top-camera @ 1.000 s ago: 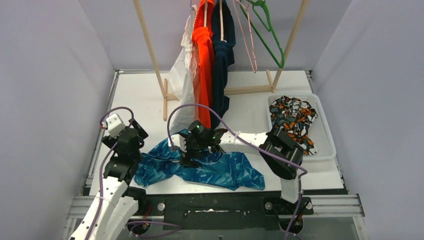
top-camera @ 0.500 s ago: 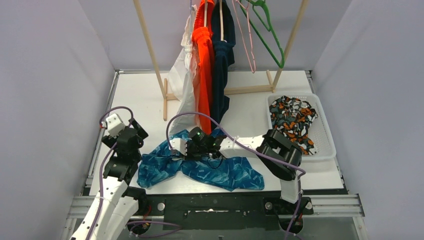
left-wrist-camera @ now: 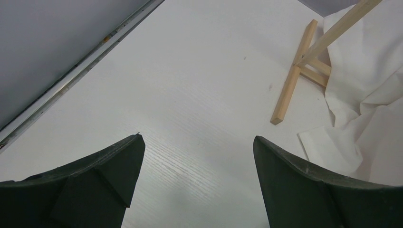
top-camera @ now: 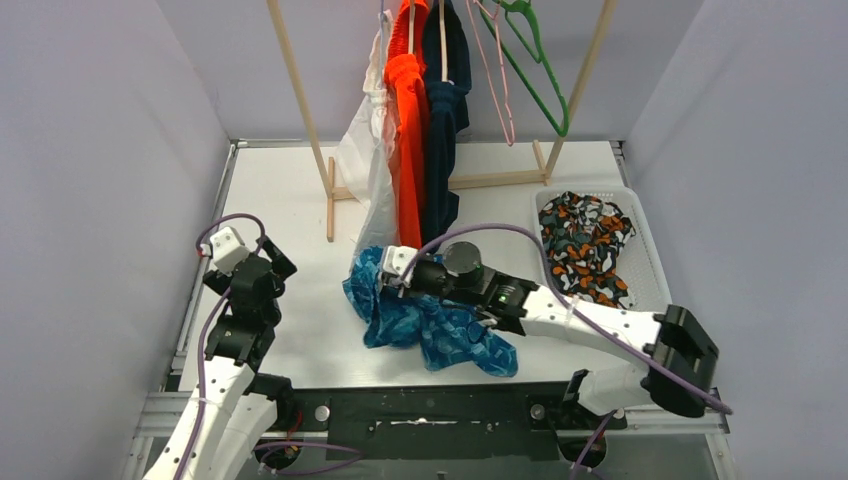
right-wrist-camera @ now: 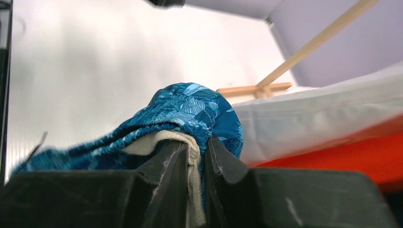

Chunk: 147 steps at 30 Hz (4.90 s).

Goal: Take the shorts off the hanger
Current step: Pick up the shorts at the center of the board, then place the shorts in the basket.

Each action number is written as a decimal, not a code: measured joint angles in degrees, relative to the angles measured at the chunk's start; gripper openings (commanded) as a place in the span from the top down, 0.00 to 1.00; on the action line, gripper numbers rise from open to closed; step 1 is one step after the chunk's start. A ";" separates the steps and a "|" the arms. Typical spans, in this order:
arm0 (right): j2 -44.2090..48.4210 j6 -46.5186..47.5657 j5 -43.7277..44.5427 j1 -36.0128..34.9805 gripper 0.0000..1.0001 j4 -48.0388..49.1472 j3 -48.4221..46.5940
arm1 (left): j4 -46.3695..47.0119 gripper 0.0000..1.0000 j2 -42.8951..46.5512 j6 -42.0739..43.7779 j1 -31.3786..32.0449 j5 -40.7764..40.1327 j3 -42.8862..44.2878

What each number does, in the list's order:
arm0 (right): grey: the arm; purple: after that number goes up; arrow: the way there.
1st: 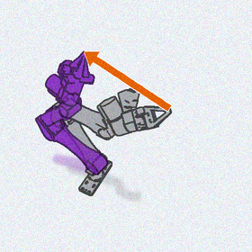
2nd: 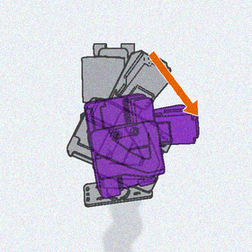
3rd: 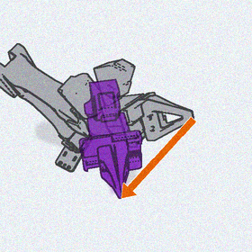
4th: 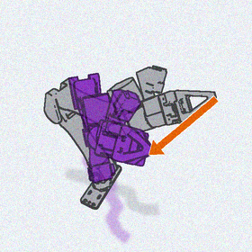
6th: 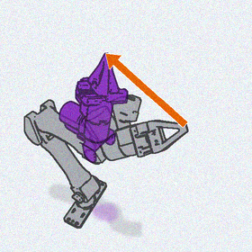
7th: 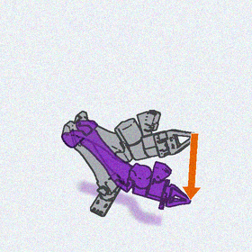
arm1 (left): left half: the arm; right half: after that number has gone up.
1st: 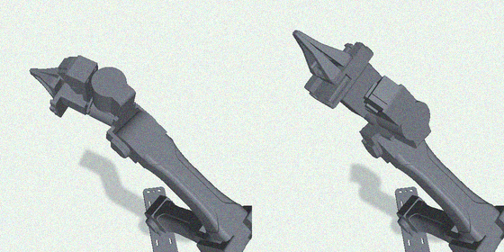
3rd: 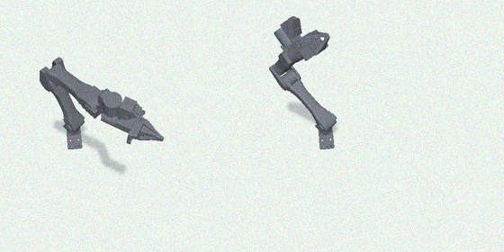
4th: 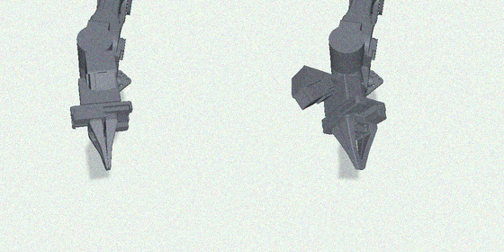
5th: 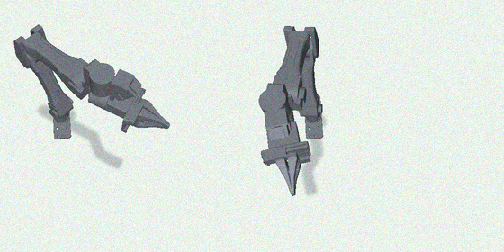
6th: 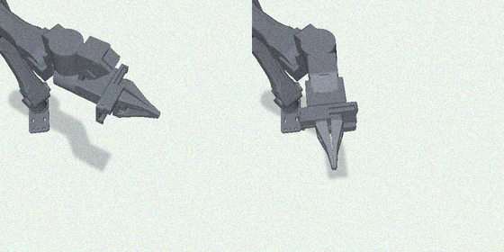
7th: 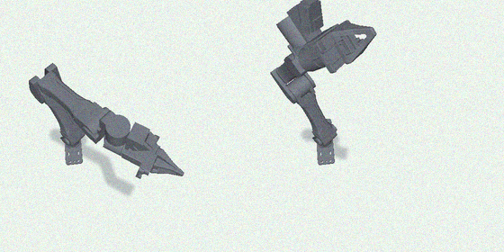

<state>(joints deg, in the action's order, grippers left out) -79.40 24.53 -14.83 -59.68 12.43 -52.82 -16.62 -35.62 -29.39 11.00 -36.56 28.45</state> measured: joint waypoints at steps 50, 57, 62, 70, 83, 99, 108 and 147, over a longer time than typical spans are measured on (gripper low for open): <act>-0.92 -80.67 30.69 0.00 0.02 -47.95 -1.79 | 0.59 0.15 -0.22 -0.02 -0.26 3.98 0.00; -18.49 -83.52 32.65 -0.24 0.04 -51.63 -6.40 | 0.57 0.15 -0.24 -0.02 -0.35 4.04 0.00; -22.21 -83.45 36.48 -1.99 0.42 -54.12 -9.99 | 0.59 0.15 -0.35 -0.02 -0.66 4.07 0.00; -18.82 -79.65 39.47 -2.84 0.92 -50.77 -5.79 | 0.61 0.15 -0.52 -0.02 -0.85 4.11 0.00; 4.33 -79.17 41.88 -1.51 0.80 -48.89 2.95 | 1.01 0.15 -0.72 -0.02 -1.25 4.76 -0.02; 1.33 -82.12 32.85 11.87 0.02 -49.83 9.14 | 1.44 0.15 -1.88 0.00 -1.84 5.60 -0.02; -10.80 -78.36 34.47 9.40 0.55 -44.19 4.66 | 1.62 0.15 -2.34 0.02 -2.16 5.95 -0.02; 21.86 -92.59 78.01 -6.34 1.00 -69.48 -5.35 | 2.80 0.15 -3.96 1.16 -3.06 8.35 -0.02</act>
<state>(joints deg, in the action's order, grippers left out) -57.54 -68.05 63.18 -66.02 -57.06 -58.17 -13.82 -39.57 -28.23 7.94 -28.21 28.42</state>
